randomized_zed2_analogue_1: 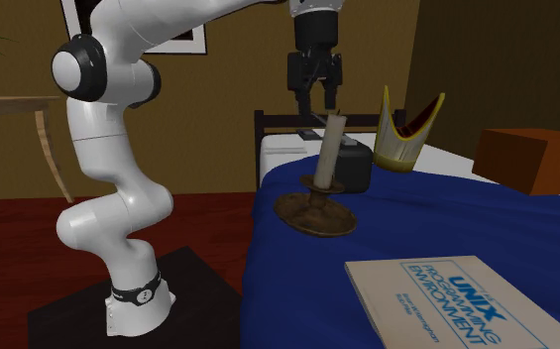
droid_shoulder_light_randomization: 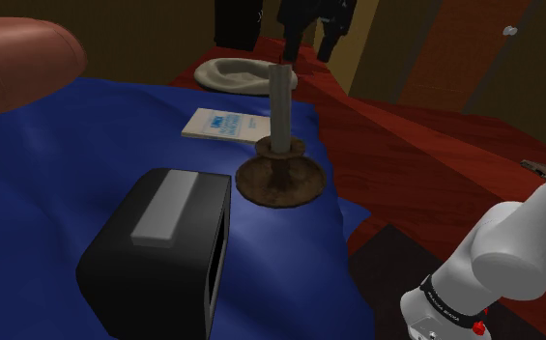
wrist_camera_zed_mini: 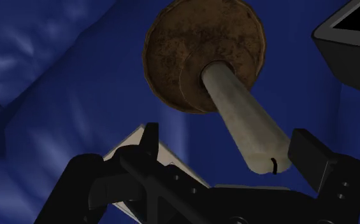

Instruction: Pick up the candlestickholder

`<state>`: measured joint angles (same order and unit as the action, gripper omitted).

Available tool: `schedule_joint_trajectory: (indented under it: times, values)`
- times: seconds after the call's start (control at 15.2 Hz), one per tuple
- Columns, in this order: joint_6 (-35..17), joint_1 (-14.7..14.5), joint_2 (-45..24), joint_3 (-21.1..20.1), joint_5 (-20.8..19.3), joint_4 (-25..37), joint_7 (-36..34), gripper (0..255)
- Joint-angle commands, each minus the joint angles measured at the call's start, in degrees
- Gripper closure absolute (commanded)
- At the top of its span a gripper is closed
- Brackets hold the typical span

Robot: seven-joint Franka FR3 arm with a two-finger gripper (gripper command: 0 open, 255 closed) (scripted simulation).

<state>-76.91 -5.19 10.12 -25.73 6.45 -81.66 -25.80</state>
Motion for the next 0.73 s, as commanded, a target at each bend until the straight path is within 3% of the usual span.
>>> schedule_joint_trajectory:
  times: [0.0, 0.53, 0.59, 0.66]
  values:
    - [0.06, -0.26, -0.9, -0.64, -0.27, 1.24, -1.06, 0]
    - [-5.69, -0.22, 2.71, 0.19, 1.13, -7.89, 0.38, 0]
    - [-5.71, -0.2, 2.67, 0.21, 1.11, -7.87, 0.43, 255]
    - [-5.72, -0.19, 2.6, 0.2, 1.09, -7.83, 0.43, 255]
